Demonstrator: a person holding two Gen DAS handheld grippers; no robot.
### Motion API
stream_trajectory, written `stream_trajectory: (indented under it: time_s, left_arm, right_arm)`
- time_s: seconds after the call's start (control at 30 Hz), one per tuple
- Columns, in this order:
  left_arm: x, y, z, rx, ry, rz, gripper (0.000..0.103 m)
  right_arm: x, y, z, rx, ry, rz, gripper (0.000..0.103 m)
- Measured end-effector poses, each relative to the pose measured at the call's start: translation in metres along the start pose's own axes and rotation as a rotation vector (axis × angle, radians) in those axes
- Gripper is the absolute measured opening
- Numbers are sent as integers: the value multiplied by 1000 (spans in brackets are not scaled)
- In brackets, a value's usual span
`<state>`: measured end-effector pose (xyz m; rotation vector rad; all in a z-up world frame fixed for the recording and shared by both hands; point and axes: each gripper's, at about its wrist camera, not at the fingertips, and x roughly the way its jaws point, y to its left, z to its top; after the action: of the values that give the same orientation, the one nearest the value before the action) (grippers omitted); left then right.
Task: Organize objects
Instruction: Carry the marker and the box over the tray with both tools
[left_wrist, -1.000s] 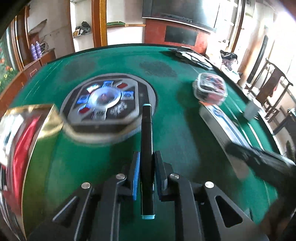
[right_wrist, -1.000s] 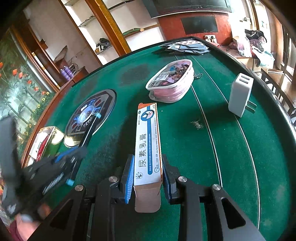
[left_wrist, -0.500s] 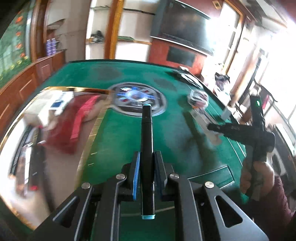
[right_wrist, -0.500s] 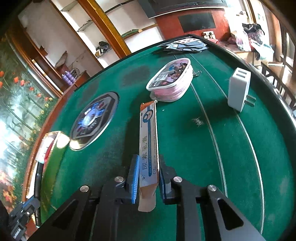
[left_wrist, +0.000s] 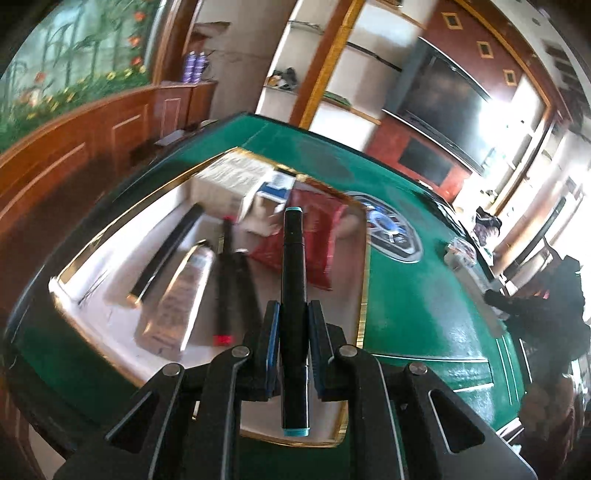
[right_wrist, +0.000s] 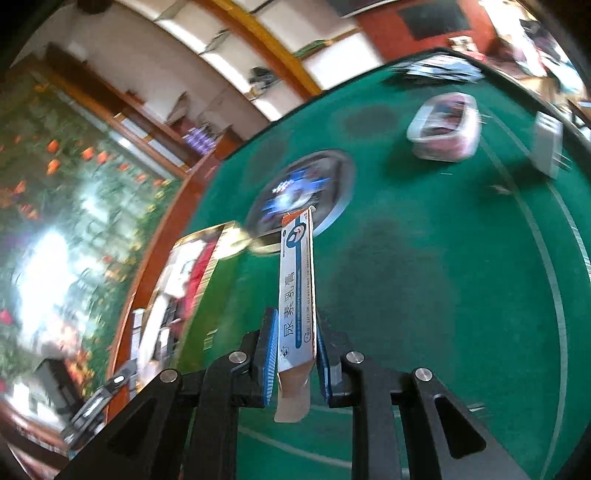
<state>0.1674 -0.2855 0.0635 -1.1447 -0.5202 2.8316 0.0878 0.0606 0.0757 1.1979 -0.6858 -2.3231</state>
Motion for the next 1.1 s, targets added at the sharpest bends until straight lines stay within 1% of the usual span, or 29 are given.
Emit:
stream_trajectory:
  time_s: [0.13, 0.2, 0.27, 0.3, 0.4, 0.5, 0.67, 0.9, 1.0, 1.07, 1.1]
  left_arm:
    - [11, 10, -3, -20, 18, 20, 15]
    - [17, 14, -4, -18, 27, 42, 15]
    - [21, 17, -6, -21, 35, 46, 15]
    - [23, 18, -6, -17, 38, 56, 15]
    - [26, 16, -6, 29, 36, 118, 15]
    - [29, 15, -7, 53, 47, 144, 15]
    - [35, 19, -7, 68, 64, 178, 15]
    - [35, 20, -6, 89, 51, 201, 15]
    - [33, 20, -5, 88, 33, 216, 15]
    - [32, 20, -5, 87, 26, 232, 19]
    - [31, 21, -4, 85, 22, 237, 27]
  right_arm:
    - [21, 47, -5, -73, 62, 59, 21]
    - [36, 72, -10, -111, 94, 81, 21]
    - [54, 95, -17, -151, 128, 97, 21]
    - [62, 103, -21, -164, 144, 101, 21]
    - [90, 129, -30, -207, 199, 103, 21]
    - [115, 147, -42, -248, 239, 88, 21]
    - [145, 163, -61, -313, 262, 10, 21]
    - [163, 174, -73, -357, 272, -45, 21]
    - [168, 175, -75, -361, 281, -59, 21]
    - [170, 175, -78, -364, 286, -66, 22]
    - [171, 174, -78, -363, 288, -67, 23]
